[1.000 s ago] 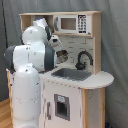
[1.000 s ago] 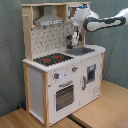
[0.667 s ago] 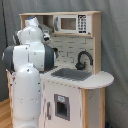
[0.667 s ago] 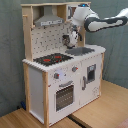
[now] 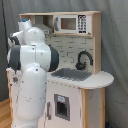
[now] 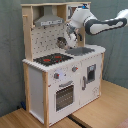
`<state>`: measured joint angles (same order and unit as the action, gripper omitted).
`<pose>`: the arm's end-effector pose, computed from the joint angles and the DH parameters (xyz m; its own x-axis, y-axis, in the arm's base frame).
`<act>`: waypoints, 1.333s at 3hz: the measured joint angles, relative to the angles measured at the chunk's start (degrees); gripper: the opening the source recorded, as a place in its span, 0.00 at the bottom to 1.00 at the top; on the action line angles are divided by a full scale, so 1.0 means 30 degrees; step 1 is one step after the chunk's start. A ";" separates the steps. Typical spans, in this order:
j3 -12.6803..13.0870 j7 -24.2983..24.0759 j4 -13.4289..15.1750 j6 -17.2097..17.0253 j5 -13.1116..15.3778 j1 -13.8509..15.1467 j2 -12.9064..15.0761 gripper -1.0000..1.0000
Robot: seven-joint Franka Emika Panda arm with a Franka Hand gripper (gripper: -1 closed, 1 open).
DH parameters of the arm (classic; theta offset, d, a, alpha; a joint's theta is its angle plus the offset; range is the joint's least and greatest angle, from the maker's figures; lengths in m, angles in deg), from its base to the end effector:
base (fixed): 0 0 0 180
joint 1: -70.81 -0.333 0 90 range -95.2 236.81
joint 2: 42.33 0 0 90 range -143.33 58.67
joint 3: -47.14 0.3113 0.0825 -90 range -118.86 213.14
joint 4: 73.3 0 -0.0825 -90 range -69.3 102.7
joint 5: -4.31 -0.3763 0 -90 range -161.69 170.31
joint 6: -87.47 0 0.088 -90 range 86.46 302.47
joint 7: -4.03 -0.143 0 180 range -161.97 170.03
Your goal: Play with the kitchen
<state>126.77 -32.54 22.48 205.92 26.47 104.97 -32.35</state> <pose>0.4809 0.3826 0.5684 0.8898 0.2121 0.4042 0.2479 -0.9681 -0.0377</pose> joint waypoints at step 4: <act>-0.2413 -0.0272 -0.1488 0.0722 0.3973 -0.5238 0.4753 0.00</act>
<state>119.53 -33.35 18.02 208.09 38.39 89.26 -18.09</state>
